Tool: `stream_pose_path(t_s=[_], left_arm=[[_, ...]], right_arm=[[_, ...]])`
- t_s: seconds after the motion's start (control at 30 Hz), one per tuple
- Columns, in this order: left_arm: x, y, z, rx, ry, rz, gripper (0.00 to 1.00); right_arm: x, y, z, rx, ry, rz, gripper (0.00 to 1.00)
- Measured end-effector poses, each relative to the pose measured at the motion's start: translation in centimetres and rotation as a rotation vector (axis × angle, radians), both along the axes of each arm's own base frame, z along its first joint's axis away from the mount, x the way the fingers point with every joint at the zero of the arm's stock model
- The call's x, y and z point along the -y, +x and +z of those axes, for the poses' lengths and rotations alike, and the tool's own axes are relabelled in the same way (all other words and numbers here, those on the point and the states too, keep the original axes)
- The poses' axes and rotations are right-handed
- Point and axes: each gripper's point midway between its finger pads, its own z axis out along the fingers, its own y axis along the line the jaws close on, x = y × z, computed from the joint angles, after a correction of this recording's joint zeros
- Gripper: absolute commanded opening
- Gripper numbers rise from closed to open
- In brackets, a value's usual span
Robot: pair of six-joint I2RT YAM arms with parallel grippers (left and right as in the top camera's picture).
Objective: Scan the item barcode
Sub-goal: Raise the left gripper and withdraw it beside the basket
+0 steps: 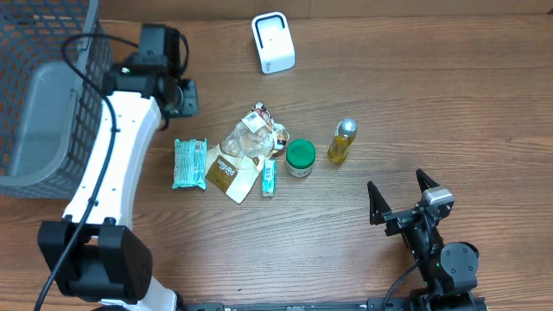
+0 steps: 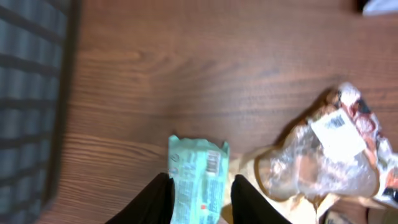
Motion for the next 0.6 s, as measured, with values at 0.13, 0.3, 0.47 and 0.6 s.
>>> stream_pose_path(t_s=[0.13,0.3,0.47,0.6], left_arm=[[-2.3,0.5,1.4,0.030,0.014,0.054,0.39],[-5.1,0.2,1.3,0.020,0.023,0.121,0.90],[-6.7,-0.3,1.2,0.007,0.029,0.160,1.00],[-6.8,-0.3,1.2,0.006,0.030,0.161,1.00]], right_arm=[[0.0,0.0,0.0,0.000,0.000,0.000,1.00],[0.0,0.0,0.0,0.001,0.000,0.000,1.00],[0.0,0.0,0.0,0.001,0.000,0.000,1.00],[0.0,0.0,0.0,0.000,0.000,0.000,1.00]])
